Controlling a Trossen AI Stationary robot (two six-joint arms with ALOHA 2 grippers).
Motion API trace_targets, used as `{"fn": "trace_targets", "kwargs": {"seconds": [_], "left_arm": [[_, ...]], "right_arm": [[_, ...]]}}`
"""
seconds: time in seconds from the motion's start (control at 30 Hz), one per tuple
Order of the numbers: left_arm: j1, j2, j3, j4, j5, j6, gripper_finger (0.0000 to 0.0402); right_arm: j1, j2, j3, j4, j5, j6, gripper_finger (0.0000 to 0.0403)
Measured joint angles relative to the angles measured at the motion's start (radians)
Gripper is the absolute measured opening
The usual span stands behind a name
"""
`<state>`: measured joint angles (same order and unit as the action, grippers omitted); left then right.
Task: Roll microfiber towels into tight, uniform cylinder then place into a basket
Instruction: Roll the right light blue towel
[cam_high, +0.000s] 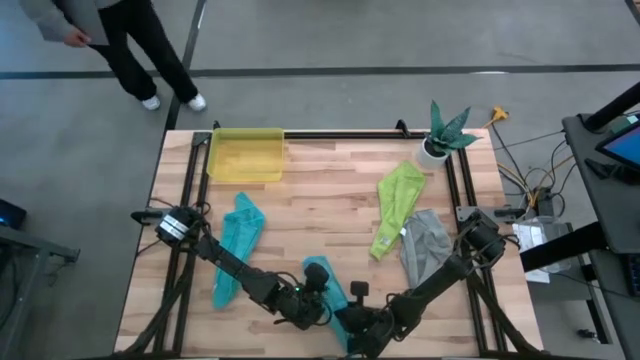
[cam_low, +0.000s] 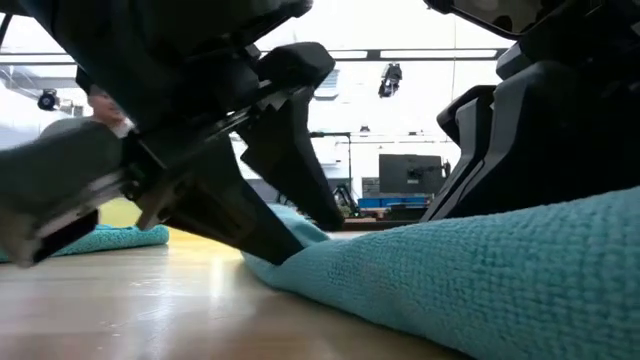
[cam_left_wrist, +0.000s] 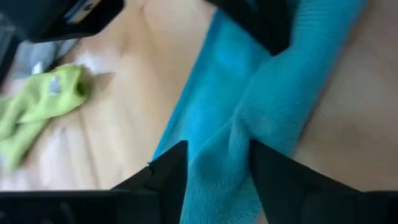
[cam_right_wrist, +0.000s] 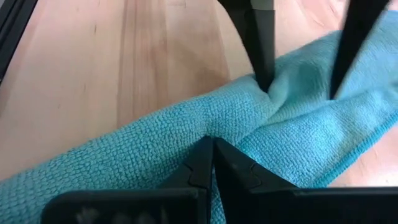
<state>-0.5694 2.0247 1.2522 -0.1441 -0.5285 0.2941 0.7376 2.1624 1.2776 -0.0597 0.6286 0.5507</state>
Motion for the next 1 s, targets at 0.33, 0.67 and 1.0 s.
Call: {"fn": "trace_targets", "kwargs": {"seconds": [0.33,0.67,1.0], "left_arm": [[-0.015,-0.012,0.011,-0.002,-0.039,0.001,0.0169],[-0.018,-0.013,0.011,-0.001,-0.041,0.001,0.0169],[-0.097,-0.047,-0.012,-0.136,-0.066,0.011,0.0165]], "right_arm": [[0.0,0.0,-0.014,0.027,0.0,0.0,0.0013],[0.0,0.0,-0.023,0.045,0.001,0.0,0.0013],[0.0,0.0,-0.025,0.045,0.001,0.0,0.0013]]}}
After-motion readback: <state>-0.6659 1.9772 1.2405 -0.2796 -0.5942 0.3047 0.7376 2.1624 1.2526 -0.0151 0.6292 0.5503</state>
